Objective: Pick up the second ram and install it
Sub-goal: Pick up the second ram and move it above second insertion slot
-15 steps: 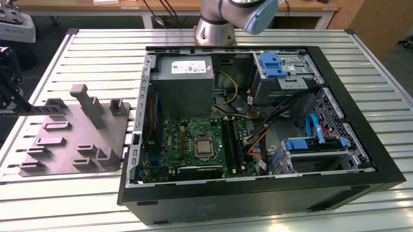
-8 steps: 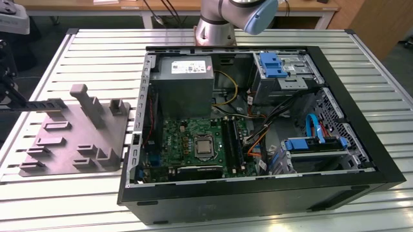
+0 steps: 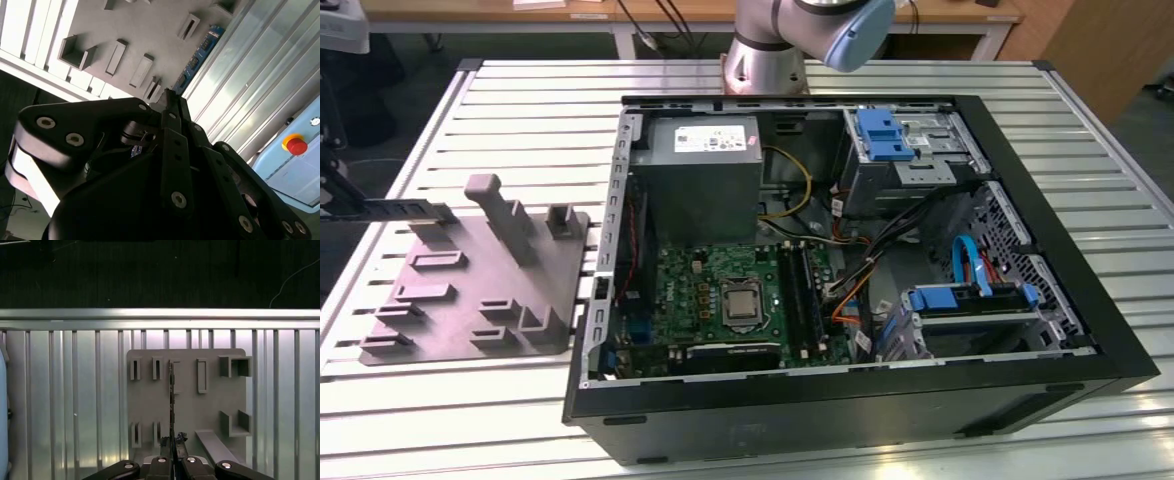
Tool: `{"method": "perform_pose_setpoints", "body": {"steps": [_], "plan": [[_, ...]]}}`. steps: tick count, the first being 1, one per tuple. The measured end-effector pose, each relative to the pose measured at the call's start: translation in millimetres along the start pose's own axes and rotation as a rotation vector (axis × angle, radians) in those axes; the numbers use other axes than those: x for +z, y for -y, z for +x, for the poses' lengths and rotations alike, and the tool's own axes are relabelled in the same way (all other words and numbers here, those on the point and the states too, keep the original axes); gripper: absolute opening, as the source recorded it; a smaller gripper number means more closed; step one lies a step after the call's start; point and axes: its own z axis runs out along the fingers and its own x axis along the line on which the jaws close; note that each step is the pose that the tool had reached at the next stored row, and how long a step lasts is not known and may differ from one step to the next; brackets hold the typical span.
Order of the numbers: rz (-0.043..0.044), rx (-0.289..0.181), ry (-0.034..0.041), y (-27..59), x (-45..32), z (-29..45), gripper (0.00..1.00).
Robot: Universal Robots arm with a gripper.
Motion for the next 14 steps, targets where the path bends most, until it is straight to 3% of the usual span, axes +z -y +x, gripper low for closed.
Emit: {"method": "perform_pose_setpoints", "body": {"steps": [14], "plan": [[-0.0002, 0.0, 0.001, 0.3, -16.4, -0.8, 0.14]]}}
